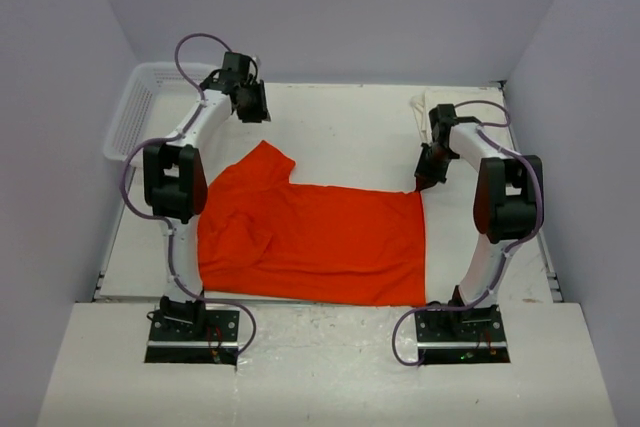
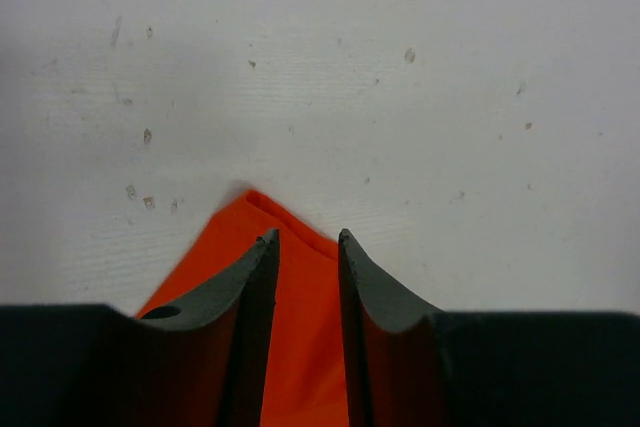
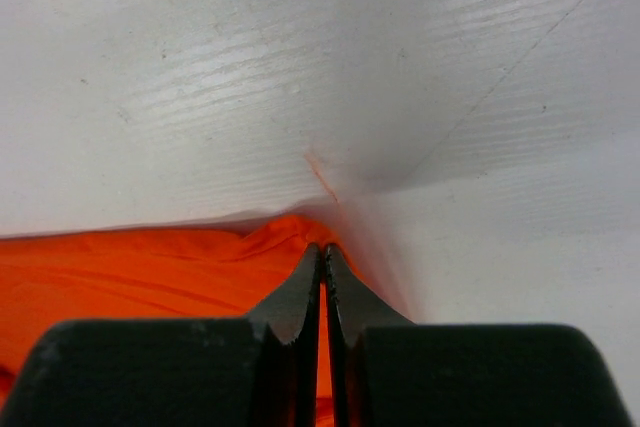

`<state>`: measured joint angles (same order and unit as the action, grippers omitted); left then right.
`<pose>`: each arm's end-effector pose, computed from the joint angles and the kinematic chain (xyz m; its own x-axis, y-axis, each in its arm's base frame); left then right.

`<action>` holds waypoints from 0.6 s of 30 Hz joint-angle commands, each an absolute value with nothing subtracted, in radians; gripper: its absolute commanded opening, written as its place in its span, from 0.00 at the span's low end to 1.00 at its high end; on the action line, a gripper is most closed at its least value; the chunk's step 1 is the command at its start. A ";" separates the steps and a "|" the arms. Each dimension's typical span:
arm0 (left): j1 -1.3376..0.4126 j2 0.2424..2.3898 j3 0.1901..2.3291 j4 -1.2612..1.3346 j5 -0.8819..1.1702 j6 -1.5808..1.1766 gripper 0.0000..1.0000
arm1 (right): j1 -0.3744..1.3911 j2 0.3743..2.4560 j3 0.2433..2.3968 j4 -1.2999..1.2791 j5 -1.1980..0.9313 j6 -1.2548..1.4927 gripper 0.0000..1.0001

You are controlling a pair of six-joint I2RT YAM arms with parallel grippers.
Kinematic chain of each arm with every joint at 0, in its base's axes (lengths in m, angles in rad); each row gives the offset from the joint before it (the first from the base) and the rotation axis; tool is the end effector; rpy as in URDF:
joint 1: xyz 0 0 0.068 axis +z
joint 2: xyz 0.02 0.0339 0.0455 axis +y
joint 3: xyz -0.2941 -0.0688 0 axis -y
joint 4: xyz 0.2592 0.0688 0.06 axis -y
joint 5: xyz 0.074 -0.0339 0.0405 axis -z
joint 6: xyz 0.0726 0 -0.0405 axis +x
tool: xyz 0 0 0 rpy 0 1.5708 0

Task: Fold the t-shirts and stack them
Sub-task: Grap the side of the flattened tshirt furthest away from the robot with both arms

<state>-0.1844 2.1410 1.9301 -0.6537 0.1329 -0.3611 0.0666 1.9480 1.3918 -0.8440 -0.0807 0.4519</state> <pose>0.5286 -0.1084 0.2544 -0.7938 -0.2082 -0.5715 -0.0151 0.9461 -0.3236 0.4037 0.0328 0.1568 -0.9195 0.3749 -0.1180 0.3574 0.9225 0.1456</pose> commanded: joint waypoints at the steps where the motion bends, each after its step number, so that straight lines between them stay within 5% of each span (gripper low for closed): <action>1: -0.183 2.207 2.000 -0.675 0.109 -0.319 0.32 | 0.078 1.847 1.394 -0.815 -0.064 0.457 0.00; 18: -0.190 2.362 2.085 -0.764 -0.069 -0.281 0.47 | 0.107 1.850 1.402 -0.816 -0.097 0.442 0.00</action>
